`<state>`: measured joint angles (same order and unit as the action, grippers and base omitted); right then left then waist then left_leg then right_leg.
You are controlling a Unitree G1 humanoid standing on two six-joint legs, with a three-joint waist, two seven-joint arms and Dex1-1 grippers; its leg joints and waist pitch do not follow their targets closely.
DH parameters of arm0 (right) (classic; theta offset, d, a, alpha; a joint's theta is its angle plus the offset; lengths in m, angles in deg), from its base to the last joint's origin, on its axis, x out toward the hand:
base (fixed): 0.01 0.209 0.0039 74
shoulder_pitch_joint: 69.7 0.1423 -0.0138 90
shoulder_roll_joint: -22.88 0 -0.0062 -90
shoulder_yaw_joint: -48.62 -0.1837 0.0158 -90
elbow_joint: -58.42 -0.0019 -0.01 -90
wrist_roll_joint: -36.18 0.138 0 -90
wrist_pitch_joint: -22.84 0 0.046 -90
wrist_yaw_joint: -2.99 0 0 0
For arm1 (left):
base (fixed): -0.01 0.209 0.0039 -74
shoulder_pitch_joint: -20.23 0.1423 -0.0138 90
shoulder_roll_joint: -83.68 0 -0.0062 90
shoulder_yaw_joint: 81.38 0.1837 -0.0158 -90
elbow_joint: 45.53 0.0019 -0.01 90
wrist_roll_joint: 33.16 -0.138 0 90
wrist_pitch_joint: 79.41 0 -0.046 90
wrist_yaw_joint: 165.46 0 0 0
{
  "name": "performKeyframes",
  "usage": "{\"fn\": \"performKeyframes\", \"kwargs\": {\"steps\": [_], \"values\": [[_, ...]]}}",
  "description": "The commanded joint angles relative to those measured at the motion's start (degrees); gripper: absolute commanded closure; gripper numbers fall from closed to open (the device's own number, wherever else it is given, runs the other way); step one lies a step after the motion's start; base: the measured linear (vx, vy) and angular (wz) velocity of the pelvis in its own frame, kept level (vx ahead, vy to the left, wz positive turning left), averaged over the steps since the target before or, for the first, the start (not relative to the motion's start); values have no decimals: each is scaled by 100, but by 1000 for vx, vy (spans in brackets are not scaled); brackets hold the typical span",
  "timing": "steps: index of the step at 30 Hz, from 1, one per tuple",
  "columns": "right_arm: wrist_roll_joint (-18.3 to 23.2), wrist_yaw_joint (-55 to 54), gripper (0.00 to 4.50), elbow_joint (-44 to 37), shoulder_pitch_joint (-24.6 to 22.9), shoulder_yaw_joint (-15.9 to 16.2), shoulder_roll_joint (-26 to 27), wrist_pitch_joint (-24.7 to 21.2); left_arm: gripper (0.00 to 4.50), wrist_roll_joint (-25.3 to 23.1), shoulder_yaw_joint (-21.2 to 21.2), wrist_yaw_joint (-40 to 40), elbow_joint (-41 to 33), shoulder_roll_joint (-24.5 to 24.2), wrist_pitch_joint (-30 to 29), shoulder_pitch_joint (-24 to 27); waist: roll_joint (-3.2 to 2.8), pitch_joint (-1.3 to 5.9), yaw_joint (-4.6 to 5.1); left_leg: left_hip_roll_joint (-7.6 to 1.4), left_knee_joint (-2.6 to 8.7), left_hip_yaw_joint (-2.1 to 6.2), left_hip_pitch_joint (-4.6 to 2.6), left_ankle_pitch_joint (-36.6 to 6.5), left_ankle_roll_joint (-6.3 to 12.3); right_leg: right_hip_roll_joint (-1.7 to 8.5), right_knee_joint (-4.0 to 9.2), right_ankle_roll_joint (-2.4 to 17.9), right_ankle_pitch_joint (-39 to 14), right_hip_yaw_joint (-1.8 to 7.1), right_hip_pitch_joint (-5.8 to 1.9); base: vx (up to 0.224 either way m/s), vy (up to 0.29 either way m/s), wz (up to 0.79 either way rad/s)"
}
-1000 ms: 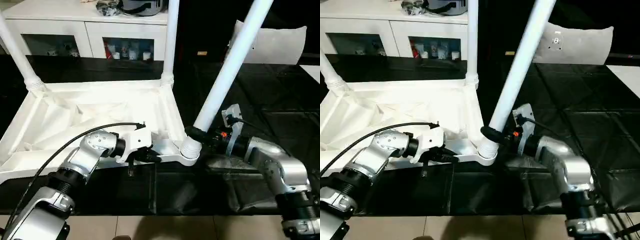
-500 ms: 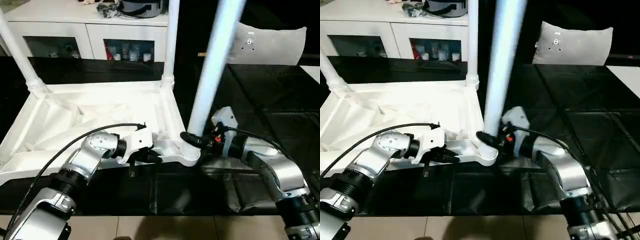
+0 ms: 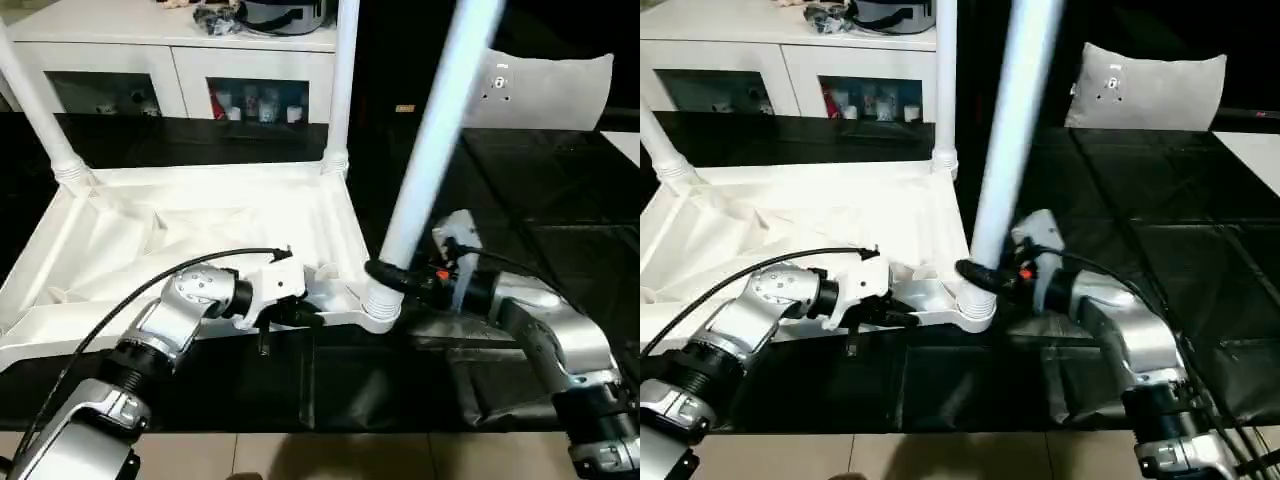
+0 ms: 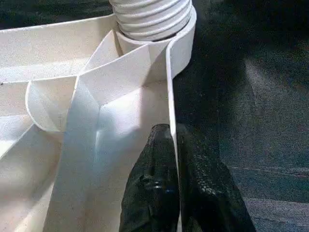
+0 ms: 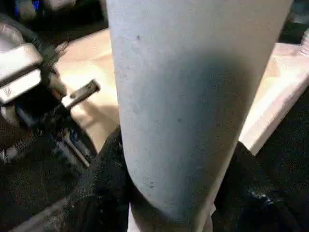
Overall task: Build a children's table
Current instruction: Insert table leg to table base
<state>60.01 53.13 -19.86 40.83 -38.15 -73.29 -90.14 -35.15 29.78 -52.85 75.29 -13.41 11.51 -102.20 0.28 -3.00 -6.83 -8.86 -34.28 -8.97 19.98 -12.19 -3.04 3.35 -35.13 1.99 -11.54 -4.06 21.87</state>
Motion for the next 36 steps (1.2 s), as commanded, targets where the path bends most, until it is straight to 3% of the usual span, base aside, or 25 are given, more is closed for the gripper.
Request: {"fn": "performKeyframes", "kwargs": {"steps": [1, 2, 4, 5, 7, 9, 10, 11, 13, 16, 17, 18, 19, 20, 23, 29, 36], "values": [[-71, -212, 264, 263, -198, -107, -32, -199, 450, -44, 50, -61, -102, -16, -3, 20, -46, 324, -4, -489, 478, 147, -18, -952, 124, 652, 451, 1155, -1092, 371, -260, 0, 0, 0], [-8, -339, 264, 243, -297, -229, 27, -170, 450, -35, 40, -54, -113, -17, -19, 29, -70, 317, 1, -481, 479, 146, -14, -997, 107, 645, 460, 1168, -1096, 366, -255, 0, 0, 0], [15, -374, 264, 233, -335, -270, 44, -166, 450, -34, 39, -51, -118, -16, -25, 32, -61, 311, -2, -475, 484, 145, -16, -1043, 89, 648, 467, 1150, -1213, 364, -257, 0, 0, 0], [33, -433, 264, 157, -484, -302, 64, -130, 450, -24, 31, -45, -142, -19, -51, 51, -143, 310, -16, -479, 485, 150, -28, -1113, 57, 655, 490, 1125, -1309, 368, -247, 0, 0, 0], [10, -475, 264, 58, -622, -300, 74, -107, 450, -12, 22, -51, -161, -28, -72, 69, -114, 314, -14, -482, 495, 155, -20, -1137, 44, 639, 481, 1108, -1242, 366, -264, 0, 0, 0], [-194, -476, 264, -76, -749, -152, -21, -70, 450, -11, 26, -71, -173, -41, -84, 74, -173, 309, -21, -466, 492, 160, -8, -1164, 43, 643, 492, 1085, -1274, 366, -264, 0, 0, 0], [-216, -474, 264, -84, -757, -135, -32, -65, 450, -11, 27, -73, -174, -42, -85, 74, -158, 309, -19, -463, 492, 155, -14, -1171, 46, 638, 503, 1069, -1323, 362, -266, 0, 0, 0], [-516, -407, 264, -117, -778, 131, -189, 49, 450, -39, 55, -107, -163, -63, -64, 56, -175, 308, -24, -462, 493, 161, -10, -1156, 49, 640, 500, 1042, -1411, 362, -268, 0, 0, 0], [-680, -327, 264, -80, -705, 312, -290, 83, 450, -92, 108, -152, -148, -91, -25, 27, -173, 310, -21, -460, 488, 154, -6, -1094, 59, 637, 506, 1010, -1419, 366, -266, 0, 0, 0], [-760, -182, 264, 19, -548, 449, -360, 65, 450, -152, 165, -210, -110, -127, 37, -17, -180, 318, -20, -463, 478, 153, -1, -1006, 124, 628, 486, 1054, -1294, 360, -260, 0, 0, 0], [-777, -145, 264, 48, -508, 483, -378, 65, 450, -162, 170, -219, -99, -136, 49, -29, -176, 319, -15, -458, 476, 150, 4, -1015, 136, 626, 488, 1063, -1291, 361, -264, 0, 0, 0], [-788, -109, 264, 69, -474, 519, -399, 56, 450, -167, 172, -228, -94, -146, 52, -38, -134, 317, -15, -460, 481, 153, 13, -967, 160, 642, 481, 1065, -1317, 361, -274, 0, 0, 0], [-800, -56, 264, 93, -432, 569, -428, 50, 450, -178, 181, -246, -92, -163, 58, -50, -148, 313, -11, -461, 481, 150, 7, -979, 164, 640, 492, 1056, -1369, 361, -266, 0, 0, 0], [-820, 38, 264, 145, -349, 648, -465, 22, 450, -200, 196, -278, -78, -195, 81, -75, -88, 319, -6, -458, 473, 143, 9, -950, 190, 645, 487, 1042, -1429, 362, -272, 0, 0, 0], [-920, 332, 264, 352, -101, 927, -574, -23, 450, -239, 202, -340, 22, -257, 159, -160, -98, 305, 6, -462, 481, 137, 1, -1001, 210, 633, 513, 988, -1666, 356, -244, 0, 0, 0], [-1055, 604, 264, 473, 102, 1244, -622, -46, 450, -270, 190, -341, 126, -277, 192, -258, -75, 314, 13, -476, 497, 147, -13, -1062, 146, 642, 504, 985, -1626, 360, -237, 0, 0, 0], [-1020, 733, 264, 515, 155, 1356, -578, -121, 450, -258, 228, -329, 155, -274, 177, -286, -67, 314, 6, -482, 497, 143, -10, -1075, 140, 652, 501, 1018, -1552, 370, -242, 0, 0, 0]]}}
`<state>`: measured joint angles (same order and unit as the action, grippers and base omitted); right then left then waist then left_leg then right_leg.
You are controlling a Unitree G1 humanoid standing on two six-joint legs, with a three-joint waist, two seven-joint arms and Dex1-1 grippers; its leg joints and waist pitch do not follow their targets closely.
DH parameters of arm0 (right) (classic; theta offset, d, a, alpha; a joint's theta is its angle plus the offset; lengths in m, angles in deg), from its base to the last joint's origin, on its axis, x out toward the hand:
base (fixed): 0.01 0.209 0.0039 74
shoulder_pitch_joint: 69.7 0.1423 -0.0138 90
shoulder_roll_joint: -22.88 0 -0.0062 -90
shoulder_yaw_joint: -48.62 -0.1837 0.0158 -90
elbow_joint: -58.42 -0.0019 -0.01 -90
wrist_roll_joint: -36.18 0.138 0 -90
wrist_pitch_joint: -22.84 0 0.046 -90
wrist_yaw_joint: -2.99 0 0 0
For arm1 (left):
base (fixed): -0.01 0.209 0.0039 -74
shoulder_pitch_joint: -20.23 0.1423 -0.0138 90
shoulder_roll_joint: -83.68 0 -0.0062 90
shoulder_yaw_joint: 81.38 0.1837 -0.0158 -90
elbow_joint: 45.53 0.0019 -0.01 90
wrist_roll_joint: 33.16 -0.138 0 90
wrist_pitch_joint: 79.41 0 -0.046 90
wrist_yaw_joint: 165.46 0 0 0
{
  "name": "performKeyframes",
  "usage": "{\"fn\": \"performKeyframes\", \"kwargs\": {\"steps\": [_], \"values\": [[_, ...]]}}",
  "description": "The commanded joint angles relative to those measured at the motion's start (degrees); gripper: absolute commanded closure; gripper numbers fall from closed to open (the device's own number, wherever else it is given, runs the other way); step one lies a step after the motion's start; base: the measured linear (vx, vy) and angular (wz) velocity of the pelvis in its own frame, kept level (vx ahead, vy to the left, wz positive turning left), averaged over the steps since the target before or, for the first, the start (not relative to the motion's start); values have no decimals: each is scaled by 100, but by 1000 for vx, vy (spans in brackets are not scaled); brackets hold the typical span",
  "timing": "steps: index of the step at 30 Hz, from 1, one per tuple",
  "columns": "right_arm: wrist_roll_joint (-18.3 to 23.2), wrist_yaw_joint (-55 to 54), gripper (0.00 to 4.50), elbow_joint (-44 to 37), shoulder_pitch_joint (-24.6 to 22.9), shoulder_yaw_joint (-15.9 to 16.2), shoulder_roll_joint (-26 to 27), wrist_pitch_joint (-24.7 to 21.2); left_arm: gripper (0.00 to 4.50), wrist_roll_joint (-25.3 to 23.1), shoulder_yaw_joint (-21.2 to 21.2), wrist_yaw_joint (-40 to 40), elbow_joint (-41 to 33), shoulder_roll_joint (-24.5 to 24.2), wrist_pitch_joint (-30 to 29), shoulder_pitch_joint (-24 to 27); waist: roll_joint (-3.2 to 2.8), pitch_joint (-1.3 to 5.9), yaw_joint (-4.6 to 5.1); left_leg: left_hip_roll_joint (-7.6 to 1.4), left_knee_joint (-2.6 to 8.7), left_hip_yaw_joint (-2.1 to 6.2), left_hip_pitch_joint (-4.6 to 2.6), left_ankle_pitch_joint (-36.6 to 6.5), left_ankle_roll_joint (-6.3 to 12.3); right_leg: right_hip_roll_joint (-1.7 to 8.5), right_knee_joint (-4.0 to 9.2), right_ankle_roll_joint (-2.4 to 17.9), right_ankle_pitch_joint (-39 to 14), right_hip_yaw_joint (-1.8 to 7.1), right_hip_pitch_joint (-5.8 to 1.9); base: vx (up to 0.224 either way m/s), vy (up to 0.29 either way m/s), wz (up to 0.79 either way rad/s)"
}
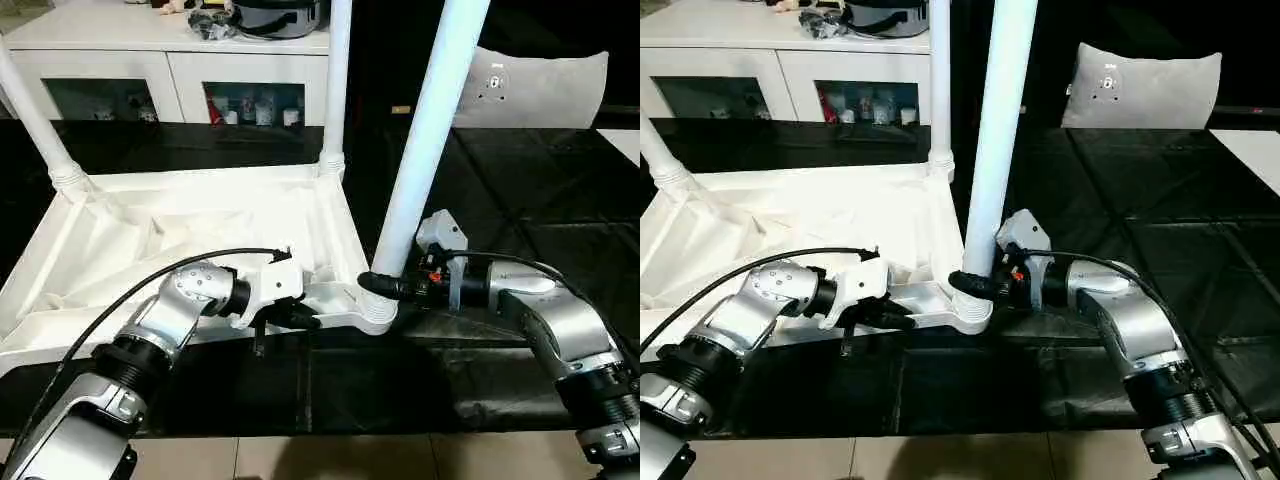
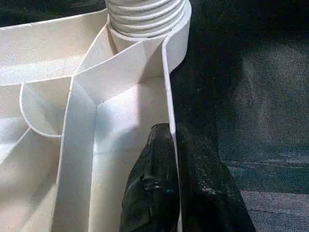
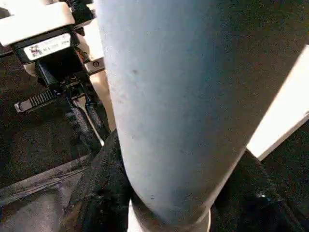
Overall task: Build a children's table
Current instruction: Insert table leg to table base
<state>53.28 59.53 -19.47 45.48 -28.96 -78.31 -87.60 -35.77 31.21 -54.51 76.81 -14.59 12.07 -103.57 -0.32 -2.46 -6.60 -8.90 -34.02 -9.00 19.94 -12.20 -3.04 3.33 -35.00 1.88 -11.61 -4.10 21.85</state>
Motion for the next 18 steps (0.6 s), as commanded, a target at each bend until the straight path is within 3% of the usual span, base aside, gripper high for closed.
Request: {"fn": "performKeyframes", "kwargs": {"steps": [1, 7, 10, 11, 13, 15, 17, 18], "values": [[-338, 115, 264, 462, -327, 431, -74, -396, 450, -194, 93, -161, 15, -156, 121, -153, -5, 261, -15, -478, 470, 147, -8, -1075, 139, 653, 489, 1027, -1546, 374, -241, 0, 0, 0], [-287, -85, 264, 515, -401, 304, 76, -446, 450, -140, 66, -189, 62, -132, -12, -145, -47, 260, -17, -480, 481, 156, -11, -1141, 104, 649, 490, 1035, -1534, 374, -239, 0, 0, 0], [-415, -549, 264, 485, -427, 243, 189, -565, 450, -74, -13, -81, -35, -103, -253, -74, -58, 236, -4, -475, 505, 162, -26, -1323, 21, 651, 524, 993, -1799, 377, -225, 0, 0, 0], [-464, -799, 264, 443, -443, 197, 251, -675, 450, -36, -57, -1, -142, -81, -406, -13, -94, 212, 7, -479, 523, 175, -42, -1500, -41, 650, 540, 944, -2047, 378, -211, 0, 0, 0], [-490, -1517, 264, 260, -505, -38, 486, -1092, 450, 58, -166, 322, -754, -6, -1279, 281, -90, 156, 38, -480, 562, 202, -73, -1921, -144, 652, 598, 832, -2627, 374, -178, 0, 0, 0], [-505, -2164, 264, 96, -537, -274, 743, -1491, 450, 94, -301, 853, -1474, 200, -2007, 600, -98, 114, 89, -463, 575, 244, -148, -2373, -258, 672, 667, 602, -3486, 361, -133, 0, 0, 0], [-533, -2537, 264, 88, -499, -420, 941, -1622, 450, 101, -358, 1164, -1827, 403, -2381, 717, -10, 59, 215, -365, 496, 275, -250, -2766, -232, 664, 875, 134, -4598, 247, -30, 0, 0, 0], [-543, -2692, 264, 105, -469, -483, 1030, -1669, 450, 86, -365, 1281, -1945, 494, -2495, 742, -90, 75, 248, -356, 496, 296, -290, -2940, -239, 639, 919, 5, -4633, 170, -36, 0, 0, 0]]}}
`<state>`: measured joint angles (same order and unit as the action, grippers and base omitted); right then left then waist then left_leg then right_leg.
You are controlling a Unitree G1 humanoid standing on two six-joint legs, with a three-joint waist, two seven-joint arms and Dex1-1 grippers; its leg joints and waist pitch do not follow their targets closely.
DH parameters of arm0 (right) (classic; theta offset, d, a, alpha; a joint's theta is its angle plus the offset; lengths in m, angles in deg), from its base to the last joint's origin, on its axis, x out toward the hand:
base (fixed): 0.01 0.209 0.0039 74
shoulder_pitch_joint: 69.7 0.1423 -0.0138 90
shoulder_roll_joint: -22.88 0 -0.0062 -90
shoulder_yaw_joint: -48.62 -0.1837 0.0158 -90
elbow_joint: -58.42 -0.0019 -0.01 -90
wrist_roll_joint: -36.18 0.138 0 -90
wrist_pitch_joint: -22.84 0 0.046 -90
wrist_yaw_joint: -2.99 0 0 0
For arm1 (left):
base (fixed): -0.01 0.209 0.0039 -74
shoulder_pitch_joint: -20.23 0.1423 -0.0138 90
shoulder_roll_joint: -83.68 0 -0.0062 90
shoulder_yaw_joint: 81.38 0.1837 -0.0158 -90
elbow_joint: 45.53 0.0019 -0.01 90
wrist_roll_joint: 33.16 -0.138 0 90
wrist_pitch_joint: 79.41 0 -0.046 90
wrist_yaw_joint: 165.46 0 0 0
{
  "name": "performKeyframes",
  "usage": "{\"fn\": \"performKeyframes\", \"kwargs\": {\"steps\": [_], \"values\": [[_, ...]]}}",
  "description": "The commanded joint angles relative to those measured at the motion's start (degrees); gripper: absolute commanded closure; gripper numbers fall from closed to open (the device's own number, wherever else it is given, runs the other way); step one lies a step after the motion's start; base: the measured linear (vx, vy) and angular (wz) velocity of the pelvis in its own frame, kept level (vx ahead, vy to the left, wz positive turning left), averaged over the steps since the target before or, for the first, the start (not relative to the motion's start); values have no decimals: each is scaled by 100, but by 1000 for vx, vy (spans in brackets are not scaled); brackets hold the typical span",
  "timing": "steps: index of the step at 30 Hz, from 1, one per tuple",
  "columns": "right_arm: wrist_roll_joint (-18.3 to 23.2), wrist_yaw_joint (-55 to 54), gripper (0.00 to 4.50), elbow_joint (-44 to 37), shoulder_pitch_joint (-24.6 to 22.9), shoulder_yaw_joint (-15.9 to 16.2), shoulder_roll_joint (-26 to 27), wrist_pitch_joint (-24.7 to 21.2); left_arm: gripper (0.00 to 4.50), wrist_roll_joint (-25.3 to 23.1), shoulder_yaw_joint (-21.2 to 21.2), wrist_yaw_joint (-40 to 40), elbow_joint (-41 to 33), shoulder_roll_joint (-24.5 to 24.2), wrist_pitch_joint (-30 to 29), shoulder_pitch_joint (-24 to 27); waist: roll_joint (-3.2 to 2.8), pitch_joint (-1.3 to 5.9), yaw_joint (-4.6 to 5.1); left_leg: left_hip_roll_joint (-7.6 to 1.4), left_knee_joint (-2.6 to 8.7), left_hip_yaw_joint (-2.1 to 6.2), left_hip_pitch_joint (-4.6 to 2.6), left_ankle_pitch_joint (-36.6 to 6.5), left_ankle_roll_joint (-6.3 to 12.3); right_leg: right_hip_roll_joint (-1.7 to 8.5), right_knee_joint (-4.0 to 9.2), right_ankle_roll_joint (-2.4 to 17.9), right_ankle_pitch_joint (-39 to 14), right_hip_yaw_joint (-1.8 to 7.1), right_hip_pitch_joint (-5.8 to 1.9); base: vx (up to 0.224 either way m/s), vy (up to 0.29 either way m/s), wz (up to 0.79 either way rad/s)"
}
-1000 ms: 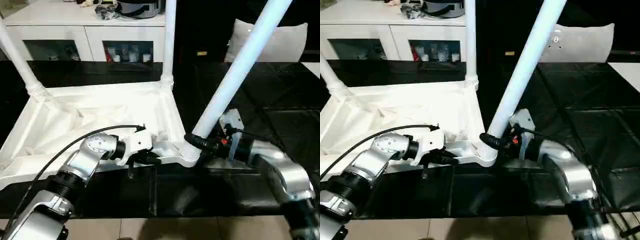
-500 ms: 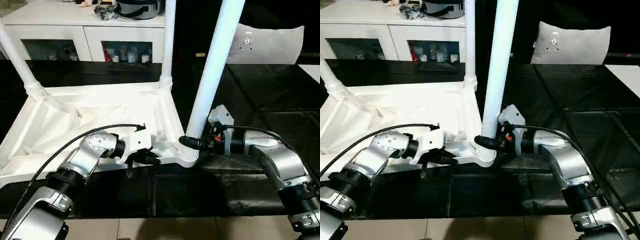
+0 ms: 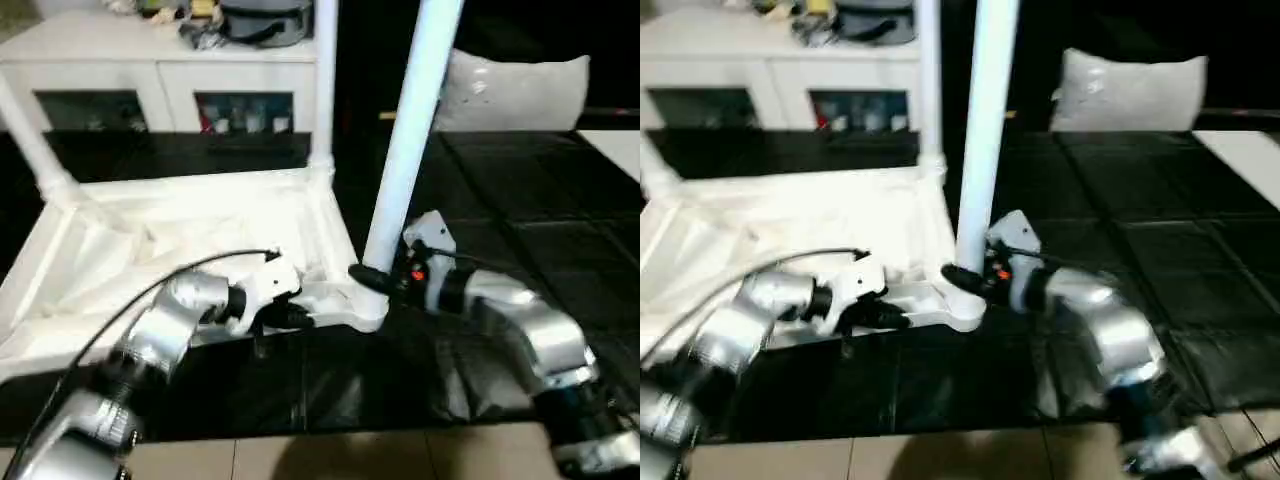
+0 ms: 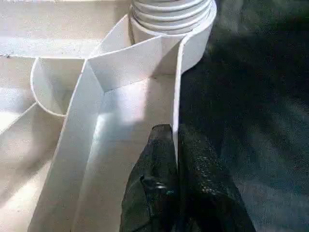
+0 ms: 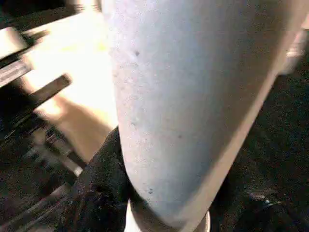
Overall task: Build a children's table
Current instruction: Insert table leg to table base
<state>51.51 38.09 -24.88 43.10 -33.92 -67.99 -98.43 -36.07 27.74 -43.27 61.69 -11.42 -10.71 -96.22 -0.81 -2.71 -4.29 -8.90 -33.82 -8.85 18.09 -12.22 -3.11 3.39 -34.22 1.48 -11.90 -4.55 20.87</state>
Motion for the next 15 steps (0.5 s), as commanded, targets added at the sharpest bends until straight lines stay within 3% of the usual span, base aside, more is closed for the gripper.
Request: {"fn": "performKeyframes", "kwargs": {"steps": [1, 2, 3, 4, 5, 6, 10, 12, 15], "values": [[-419, -760, 264, 703, -156, -13, 128, -612, 450, 26, -9, 366, -556, 334, -364, -12, -48, 118, 57, -381, 513, 302, -82, -3009, -244, 624, 821, 50, -4399, 197, 23, 0, 0, 0], [-430, -813, 264, 715, -139, -17, 158, -617, 450, 4, -7, 416, -585, 371, -403, -17, -84, 142, 109, -425, 586, 353, -2, -3069, -245, 622, 789, 101, -3855, 144, -88, -1, 56, -11], [-452, -949, 264, 756, -87, -33, 246, -618, 450, -59, 9, 540, -662, 479, -502, -42, -122, 160, 117, -453, 614, 368, 14, -3094, -256, 616, 758, 162, -3520, 141, -122, -1, 56, -11], [-422, -1340, 264, 923, 74, -164, 501, -682, 450, -163, 42, 816, -856, 745, -807, -128, -64, 207, 114, -489, 652, 382, 100, -2729, -232, 654, 666, 353, -2817, 203, -184, -4, 52, -8], [-402, -1462, 264, 968, 120, -211, 580, -717, 450, -189, 56, 896, -922, 817, -908, -153, -59, 197, 134, -483, 637, 333, 107, -2511, -254, 669, 650, 572, -2495, 251, -132, 0, 0, 0], [-402, -1548, 264, 1041, 171, -242, 633, -717, 450, -224, 81, 941, -968, 857, -975, -180, -12, 194, 136, -462, 614, 295, 115, -2290, -226, 682, 648, 678, -2376, 277, -129, 0, 0, 0], [-556, -1761, 264, 1139, 309, -200, 760, -722, 450, -324, 298, 990, -1320, 788, -1274, -88, -14, 241, 53, -475, 577, 212, 140, -1513, -91, 667, 577, 859, -1684, 321, -140, 0, 0, 0], [-564, -1799, 264, 1110, 331, -204, 790, -736, 450, -422, 328, 1044, -1330, 720, -1303, -66, -9, 259, 5, -475, 553, 174, 114, -1324, -73, 652, 546, 964, -1413, 329, -128, 0, 0, 0], [-601, -1826, 264, 1057, 346, -194, 810, -740, 450, -569, 302, 1165, -1279, 629, -1323, -73, 20, 273, -57, -450, 526, 137, 152, -900, 23, 644, 500, 1022, -1038, 335, -169, 0, 0, 0]]}}
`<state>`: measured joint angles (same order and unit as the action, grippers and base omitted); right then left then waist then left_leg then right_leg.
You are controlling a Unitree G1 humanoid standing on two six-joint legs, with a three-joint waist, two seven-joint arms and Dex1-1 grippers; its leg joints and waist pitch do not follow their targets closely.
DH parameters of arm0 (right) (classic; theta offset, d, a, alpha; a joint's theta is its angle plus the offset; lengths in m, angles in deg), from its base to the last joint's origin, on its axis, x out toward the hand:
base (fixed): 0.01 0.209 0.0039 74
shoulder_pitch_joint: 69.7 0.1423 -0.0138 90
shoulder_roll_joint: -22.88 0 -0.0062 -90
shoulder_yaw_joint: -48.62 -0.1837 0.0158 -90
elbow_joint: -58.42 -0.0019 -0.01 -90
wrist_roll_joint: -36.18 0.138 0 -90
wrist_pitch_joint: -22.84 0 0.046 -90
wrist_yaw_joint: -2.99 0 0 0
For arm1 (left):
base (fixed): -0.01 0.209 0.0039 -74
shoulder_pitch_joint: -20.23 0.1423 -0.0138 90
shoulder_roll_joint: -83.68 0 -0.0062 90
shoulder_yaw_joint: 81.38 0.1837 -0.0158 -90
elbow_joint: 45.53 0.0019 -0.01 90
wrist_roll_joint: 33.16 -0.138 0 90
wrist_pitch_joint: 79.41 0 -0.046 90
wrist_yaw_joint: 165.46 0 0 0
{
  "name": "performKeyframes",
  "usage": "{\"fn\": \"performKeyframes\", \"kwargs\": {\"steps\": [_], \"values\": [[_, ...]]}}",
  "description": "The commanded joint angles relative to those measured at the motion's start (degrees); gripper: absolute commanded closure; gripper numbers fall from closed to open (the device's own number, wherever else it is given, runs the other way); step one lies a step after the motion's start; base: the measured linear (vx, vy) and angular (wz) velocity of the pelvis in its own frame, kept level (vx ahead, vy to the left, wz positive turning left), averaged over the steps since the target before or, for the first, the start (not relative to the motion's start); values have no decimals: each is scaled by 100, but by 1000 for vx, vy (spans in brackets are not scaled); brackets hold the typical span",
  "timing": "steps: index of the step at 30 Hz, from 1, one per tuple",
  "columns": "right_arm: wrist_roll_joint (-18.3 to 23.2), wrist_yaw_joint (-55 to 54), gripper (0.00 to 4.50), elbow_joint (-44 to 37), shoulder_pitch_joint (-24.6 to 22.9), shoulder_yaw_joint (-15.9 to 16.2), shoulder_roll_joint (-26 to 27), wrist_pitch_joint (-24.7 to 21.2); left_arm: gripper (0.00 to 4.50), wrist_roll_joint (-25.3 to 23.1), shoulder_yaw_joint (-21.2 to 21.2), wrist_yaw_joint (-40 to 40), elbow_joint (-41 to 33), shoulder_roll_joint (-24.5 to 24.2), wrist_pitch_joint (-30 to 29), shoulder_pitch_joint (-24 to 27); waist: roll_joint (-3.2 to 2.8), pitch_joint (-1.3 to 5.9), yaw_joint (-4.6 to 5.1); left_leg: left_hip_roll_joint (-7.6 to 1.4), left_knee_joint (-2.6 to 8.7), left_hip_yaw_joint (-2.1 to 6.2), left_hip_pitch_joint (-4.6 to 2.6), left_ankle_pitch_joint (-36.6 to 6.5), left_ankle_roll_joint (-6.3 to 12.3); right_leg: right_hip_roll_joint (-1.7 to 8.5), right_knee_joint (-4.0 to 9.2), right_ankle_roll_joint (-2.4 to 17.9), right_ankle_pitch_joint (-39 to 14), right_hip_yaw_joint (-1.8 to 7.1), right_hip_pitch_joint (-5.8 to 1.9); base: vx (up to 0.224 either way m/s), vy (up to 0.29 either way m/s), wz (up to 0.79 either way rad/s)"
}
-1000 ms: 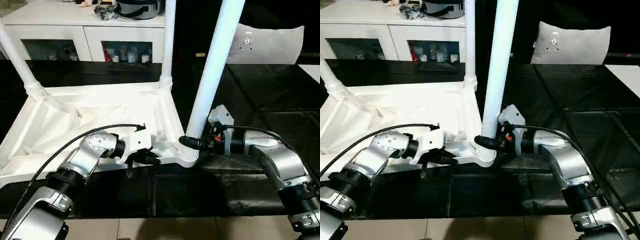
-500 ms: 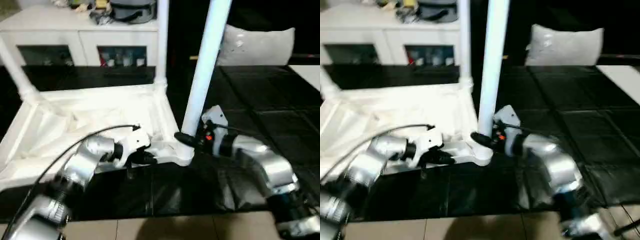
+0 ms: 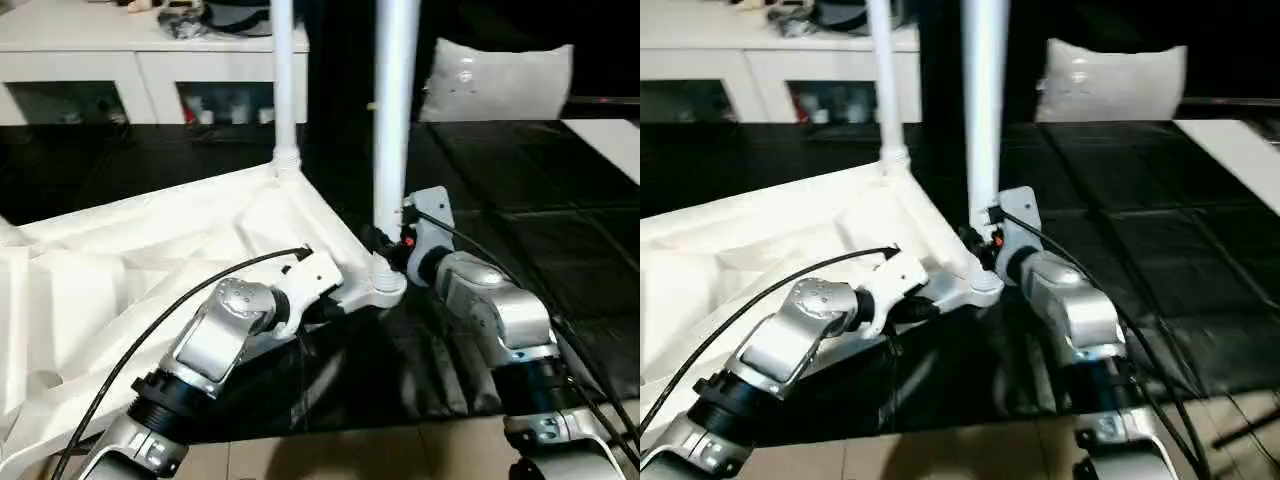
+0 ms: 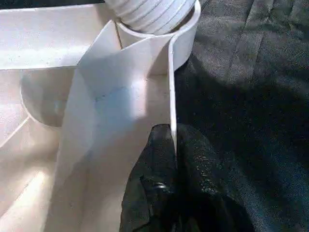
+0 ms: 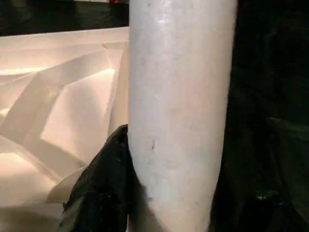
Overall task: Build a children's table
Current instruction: Insert table leg to table base
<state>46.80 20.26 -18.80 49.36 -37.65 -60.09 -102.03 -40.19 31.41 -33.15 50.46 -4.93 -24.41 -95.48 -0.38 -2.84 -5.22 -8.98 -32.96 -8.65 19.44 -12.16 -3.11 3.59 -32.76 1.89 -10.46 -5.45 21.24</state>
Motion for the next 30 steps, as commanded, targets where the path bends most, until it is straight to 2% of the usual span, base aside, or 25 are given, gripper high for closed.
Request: {"fn": "performKeyframes", "kwargs": {"steps": [1, 2, 4, 8, 10, 11, 12, 13, 14, 16, 18, 20, 22, 24, 27, 29, 30], "values": [[-171, -39, 264, 465, -276, 208, 8, -287, 450, -170, -94, 214, -166, -30, 15, -159, -27, 290, -7, -434, 427, 103, 16, -760, 51, 621, 343, 977, -1116, 422, -204, 0, 0, 0], [-184, -45, 264, 472, -281, 203, 12, -169, 450, -161, -139, 286, -167, -17, -7, -168, -18, 288, -22, -429, 424, 104, 45, -665, 63, 631, 325, 967, -1082, 426, -224, 0, 0, 0], [-180, -52, 264, 473, -280, 185, 22, -128, 450, -144, -143, 314, -172, -17, -14, -172, -30, 289, -33, -439, 430, 106, 36, -681, 68, 626, 334, 934, -1184, 413, -228, 0, 0, 0], [61, 210, 264, 193, -363, -113, 47, 657, 450, -52, -209, 328, -138, -168, 385, -167, -24, 285, -50, -446, 450, 109, 38, -936, 27, 625, 385, 768, -1645, 405, -220, 0, 0, 0], [267, 463, 264, 99, -412, -335, 25, 1073, 450, -29, -209, 195, -87, -331, 837, -143, -26, 326, -67, -454, 434, 113, 46, -796, 78, 613, 350, 773, -1348, 402, -216, 0, 0, 0], [459, 713, 264, 22, -456, -481, -15, 1240, 450, 4, -224, 82, -60, -437, 950, -123, -14, 341, -53, -448, 414, 103, 74, -611, 140, 600, 302, 841, -977, 402, -230, 0, 0, 0], [577, 866, 264, -16, -481, -559, -43, 1320, 450, 30, -234, 20, -42, -495, 979, -115, -12, 346, -49, -434, 402, 99, 92, -545, 189, 593, 286, 867, -839, 396, -242, 0, 0, 0], [616, 916, 264, -27, -488, -588, -52, 1349, 450, 37, -234, -6, -31, -515, 1028, -111, -16, 362, -56, -438, 375, 89, 90, -370, 262, 593, 245, 945, -522, 399, -238, 0, 0, 0], [856, 1227, 264, -85, -522, -767, -109, 1536, 450, 79, -225, -166, 45, -644, 1360, -88, -15, 374, -56, -432, 355, 90, 105, -202, 351, 576, 212, 1019, -256, 387, -239, 0, 0, 0], [1242, 1610, 264, -141, -531, -1054, -189, 1520, 450, 110, -191, -370, 136, -812, 1616, -71, -19, 413, -63, -418, 307, 85, 120, 67, 477, 562, 142, 1128, 230, 385, -242, 0, 0, 0], [1488, 1907, 264, -143, -537, -1208, -283, 1531, 450, 112, -178, -407, 242, -905, 1728, -88, -25, 411, -74, -421, 268, 72, 137, 169, 633, 554, 100, 1252, 516, 376, -215, 0, 0, 0], [1507, 2005, 264, -128, -536, -1202, -336, 1578, 450, 154, -205, -423, 291, -910, 1730, -107, -23, 382, -81, -430, 275, 65, 139, -39, 600, 566, 127, 1257, 175, 365, -210, 0, 0, 0], [1560, 2144, 264, -209, -524, -1171, -419, 1544, 407, 422, -334, -673, 199, -925, 1649, -122, -20, 369, -82, -434, 286, 58, 127, -240, 500, 573, 165, 1221, -269, 363, -208, 0, 0, 0], [1611, 2246, 264, -301, -508, -1121, -471, 1468, 396, 713, -494, -861, 90, -918, 1605, -171, -10, 364, -83, -438, 296, 57, 121, -306, 396, 569, 185, 1158, -580, 362, -203, 0, 0, 0], [1519, 2354, 264, -430, -496, -907, -521, 1390, 364, 1011, -845, -744, 176, -793, 1715, -485, -3, 356, -92, -429, 290, 39, 110, -396, 341, 554, 200, 1173, -697, 362, -187, 0, 0, 0], [1480, 2410, 264, -492, -487, -796, -499, 1367, 361, 1104, -1110, -421, 415, -619, 1517, -870, 0, 355, -125, -427, 279, 39, 104, -410, 331, 561, 201, 1154, -759, 363, -184, 0, 0, 0], [1474, 2411, 264, -494, -487, -789, -496, 1372, 361, 1105, -1127, -398, 433, -604, 1507, -899, 8, 348, -140, -423, 276, 42, 110, -434, 314, 571, 219, 1092, -906, 360, -187, 0, 0, 0]]}}
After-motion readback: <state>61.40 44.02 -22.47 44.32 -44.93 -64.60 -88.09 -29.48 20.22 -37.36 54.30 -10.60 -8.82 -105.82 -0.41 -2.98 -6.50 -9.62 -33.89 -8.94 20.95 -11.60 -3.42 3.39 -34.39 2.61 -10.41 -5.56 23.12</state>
